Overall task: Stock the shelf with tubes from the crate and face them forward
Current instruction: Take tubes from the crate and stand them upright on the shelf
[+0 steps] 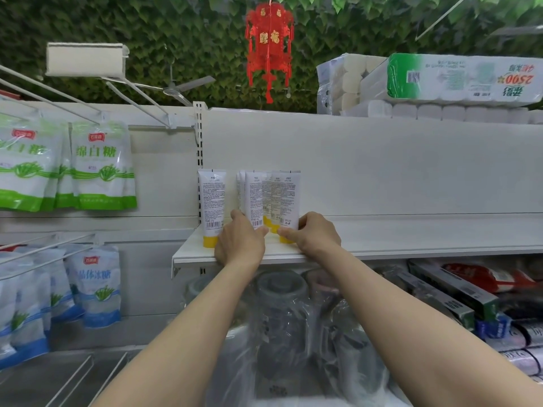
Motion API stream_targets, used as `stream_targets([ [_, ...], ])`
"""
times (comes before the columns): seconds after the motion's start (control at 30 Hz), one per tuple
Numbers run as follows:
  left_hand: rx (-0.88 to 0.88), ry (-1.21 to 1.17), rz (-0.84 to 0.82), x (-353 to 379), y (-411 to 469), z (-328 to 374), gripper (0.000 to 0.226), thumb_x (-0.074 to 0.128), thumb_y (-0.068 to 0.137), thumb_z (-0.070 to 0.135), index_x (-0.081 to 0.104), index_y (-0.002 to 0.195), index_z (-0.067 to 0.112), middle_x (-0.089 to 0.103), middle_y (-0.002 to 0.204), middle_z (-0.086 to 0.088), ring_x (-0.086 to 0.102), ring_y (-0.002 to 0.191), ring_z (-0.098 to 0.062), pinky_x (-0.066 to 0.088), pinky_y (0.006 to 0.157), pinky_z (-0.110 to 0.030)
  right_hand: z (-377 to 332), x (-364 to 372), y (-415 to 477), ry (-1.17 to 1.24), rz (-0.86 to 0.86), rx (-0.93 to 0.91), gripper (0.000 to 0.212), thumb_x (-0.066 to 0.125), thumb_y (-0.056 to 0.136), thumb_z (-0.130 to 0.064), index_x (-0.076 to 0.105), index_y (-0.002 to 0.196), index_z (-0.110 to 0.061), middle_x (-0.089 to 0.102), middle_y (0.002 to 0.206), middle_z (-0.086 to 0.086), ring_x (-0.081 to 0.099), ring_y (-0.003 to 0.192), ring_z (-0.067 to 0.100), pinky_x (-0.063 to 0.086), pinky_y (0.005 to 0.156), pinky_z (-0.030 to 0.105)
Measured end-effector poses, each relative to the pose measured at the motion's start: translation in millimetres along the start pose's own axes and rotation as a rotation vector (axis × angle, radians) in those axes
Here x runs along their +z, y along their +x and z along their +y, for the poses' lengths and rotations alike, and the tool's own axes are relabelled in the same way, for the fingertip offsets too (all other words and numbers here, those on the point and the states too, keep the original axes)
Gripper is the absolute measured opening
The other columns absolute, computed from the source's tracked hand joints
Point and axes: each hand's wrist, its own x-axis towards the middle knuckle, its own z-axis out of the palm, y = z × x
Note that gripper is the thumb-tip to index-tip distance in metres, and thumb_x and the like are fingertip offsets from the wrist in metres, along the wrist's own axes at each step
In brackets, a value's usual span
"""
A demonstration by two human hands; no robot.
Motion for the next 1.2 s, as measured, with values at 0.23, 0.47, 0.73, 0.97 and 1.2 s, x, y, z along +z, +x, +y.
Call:
stream_targets([
  [0.23, 0.003, 0.013, 0.018, 1.8, 0.0, -0.3, 0.043, 0.065, 0.089, 0.041, 0.046, 0.119, 0.017, 0.063, 0.118, -0.006, 0.059, 0.109, -0.031, 0.039, 0.07, -0.038, 1.7, 2.6, 3.1, -0.016, 0.011, 0.022, 0.05, 0.072, 0.075, -0.062, 0.06, 0.105, -0.024, 0.067, 0.108, -0.005, 0.059, 0.105, 0.021, 0.048, 0.079, 0.035],
  [0.47, 0.0, -0.039, 0.036, -3.6, -7.0, 0.8, 0.053, 0.067, 0.087, 0.044, 0.041, 0.122, 0.013, 0.062, 0.121, -0.01, 0.058, 0.112, -0.034, 0.037, 0.072, -0.038, 2.1, -1.5, 1.5, 0.018, -0.032, 0.019, 0.069, 0.074, 0.069, -0.065, 0.052, 0.118, -0.022, 0.063, 0.117, -0.001, 0.054, 0.113, 0.022, 0.049, 0.09, 0.04],
  [0.73, 0.175, -0.155, 0.249, 0.6, -43.1, 29.0, 0.076, 0.074, 0.08, 0.044, 0.037, 0.137, 0.01, 0.043, 0.141, -0.011, 0.039, 0.129, -0.03, 0.036, 0.103, -0.04, 32.4, -65.6, -20.2, 0.241, -0.036, -0.055, 0.075, 0.081, 0.075, -0.043, 0.045, 0.134, -0.015, 0.054, 0.131, 0.006, 0.054, 0.12, 0.021, 0.044, 0.1, 0.033],
  [0.97, 0.382, -0.209, 0.208, 42.1, -107.4, 134.5, 0.071, 0.071, 0.084, 0.041, 0.036, 0.14, 0.015, 0.035, 0.146, -0.006, 0.033, 0.133, -0.025, 0.035, 0.107, -0.036, 116.8, -184.0, -34.8, 0.094, 0.09, -0.063, 0.062, 0.081, 0.077, -0.036, 0.051, 0.129, -0.021, 0.057, 0.128, 0.008, 0.057, 0.108, 0.021, 0.046, 0.091, 0.033],
  [1.2, 0.437, -0.302, -0.158, 148.5, -223.5, 240.8, 0.064, 0.072, 0.084, 0.036, 0.04, 0.138, 0.022, 0.036, 0.143, -0.006, 0.034, 0.131, -0.023, 0.038, 0.102, -0.035, 251.1, -312.4, -80.0, -0.276, 0.144, -0.021, 0.057, 0.081, 0.076, -0.033, 0.053, 0.125, -0.025, 0.058, 0.121, 0.006, 0.057, 0.106, 0.023, 0.047, 0.084, 0.034],
])
